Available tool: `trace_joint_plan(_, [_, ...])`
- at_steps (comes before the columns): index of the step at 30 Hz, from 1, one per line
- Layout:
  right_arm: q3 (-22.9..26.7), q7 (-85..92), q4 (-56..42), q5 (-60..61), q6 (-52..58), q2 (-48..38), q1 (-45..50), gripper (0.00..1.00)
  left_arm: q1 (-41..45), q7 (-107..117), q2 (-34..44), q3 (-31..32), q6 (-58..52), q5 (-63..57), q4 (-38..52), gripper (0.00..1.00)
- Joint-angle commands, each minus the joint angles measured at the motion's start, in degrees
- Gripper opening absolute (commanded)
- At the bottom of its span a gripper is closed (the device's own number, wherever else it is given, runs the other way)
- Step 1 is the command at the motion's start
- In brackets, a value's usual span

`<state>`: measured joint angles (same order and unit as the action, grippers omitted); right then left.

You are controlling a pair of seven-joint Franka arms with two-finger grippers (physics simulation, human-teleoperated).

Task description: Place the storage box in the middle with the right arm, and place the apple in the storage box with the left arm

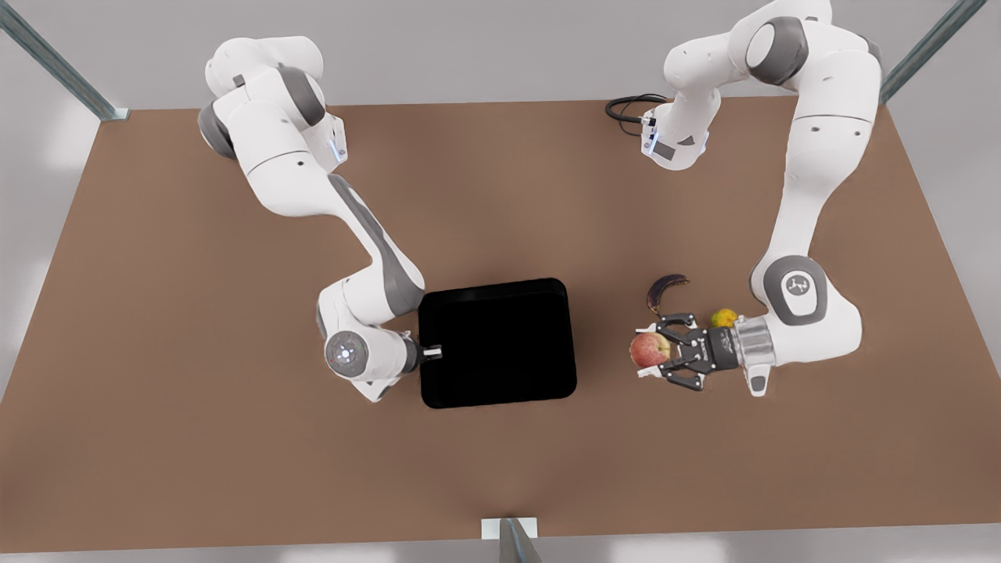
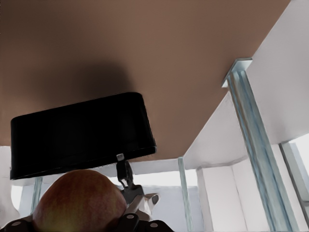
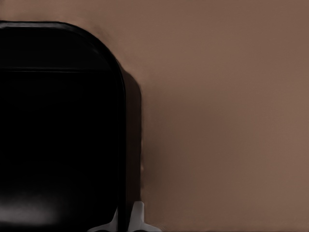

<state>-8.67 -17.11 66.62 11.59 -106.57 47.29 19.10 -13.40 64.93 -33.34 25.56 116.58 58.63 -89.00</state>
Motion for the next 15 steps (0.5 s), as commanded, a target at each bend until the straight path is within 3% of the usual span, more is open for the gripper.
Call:
trace_joint_plan(1, [-0.03, 0.15, 0.09, -0.16, 0.05, 0.0, -0.02, 0.21, -0.05, 1.69, -0.06, 0.36, -1.62, -34.72, 0.05, 0.21])
trace_joint_plan(7, [-2.23, -0.38, -0.18, -0.16, -0.04, 1.23, 0.06, 0.21, 3.2, 13.37, -1.91, 4.85, 6.29, -37.62, 0.05, 0.21])
trace_joint_plan(13, [-2.23, 0.5, -0.35, -0.16, -0.04, 1.49, -0.02, 0.24, 7.16, 22.96, -2.35, 5.29, 11.3, -37.8, 0.23, 0.21])
trace_joint_plan(14, [-2.23, 0.5, -0.35, -0.16, -0.04, 1.58, -0.02, 0.49, 7.69, 24.71, -2.35, 5.38, 13.23, -37.8, 0.23, 0.21])
trace_joint_plan(15, [-2.23, -0.02, -0.35, -0.16, -0.04, 1.58, -0.02, 0.82, 7.78, 25.68, -2.35, 5.9, 13.59, -37.89, 0.23, 0.21])
